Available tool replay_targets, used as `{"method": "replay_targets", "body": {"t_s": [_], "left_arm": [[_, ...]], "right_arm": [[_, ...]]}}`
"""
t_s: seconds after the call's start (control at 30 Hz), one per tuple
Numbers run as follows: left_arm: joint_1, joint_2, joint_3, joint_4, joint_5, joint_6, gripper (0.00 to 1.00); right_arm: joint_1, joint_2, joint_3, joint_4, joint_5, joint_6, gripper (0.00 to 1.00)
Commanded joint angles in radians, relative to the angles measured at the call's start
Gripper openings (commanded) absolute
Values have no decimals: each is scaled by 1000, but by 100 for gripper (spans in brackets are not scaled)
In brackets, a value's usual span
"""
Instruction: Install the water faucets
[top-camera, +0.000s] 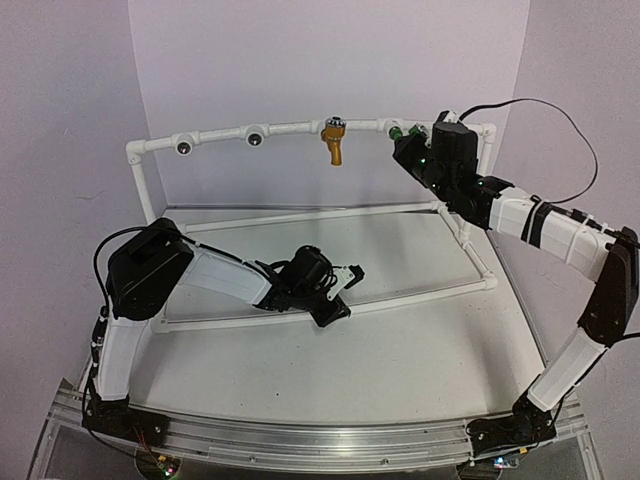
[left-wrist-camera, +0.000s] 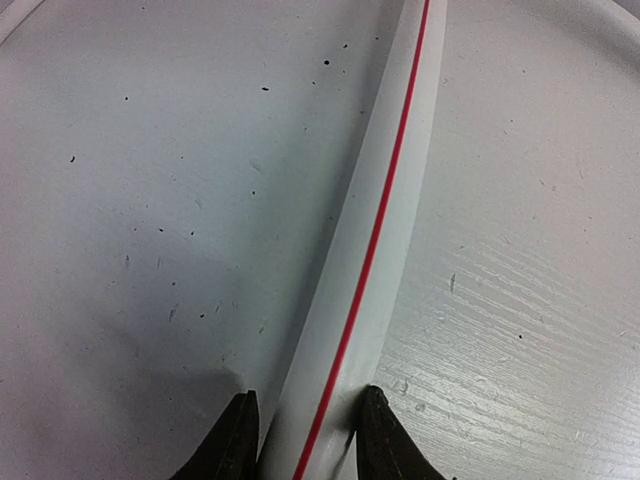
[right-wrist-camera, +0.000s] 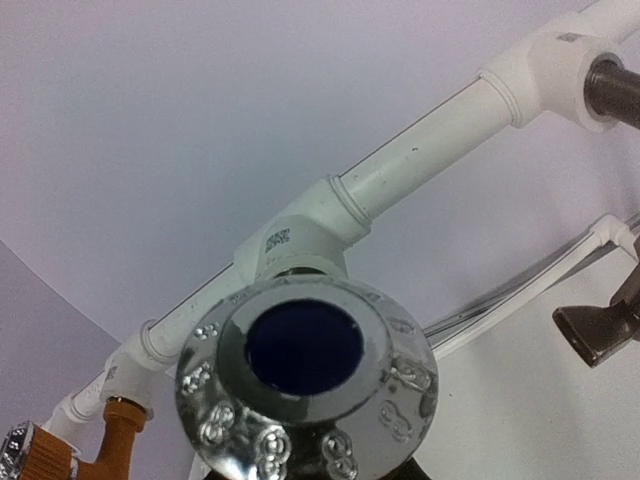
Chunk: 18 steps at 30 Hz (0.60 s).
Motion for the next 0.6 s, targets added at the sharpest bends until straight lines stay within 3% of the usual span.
{"method": "replay_targets", "body": {"t_s": [0.0, 0.57], "left_arm": [[-98, 62, -50, -291, 147, -77, 12], [-111, 68, -39, -305, 136, -72, 12]], "right_arm": [[-55, 43, -1, -19, 57, 254, 0], [-61, 110, -55, 101, -43, 825, 0]]}}
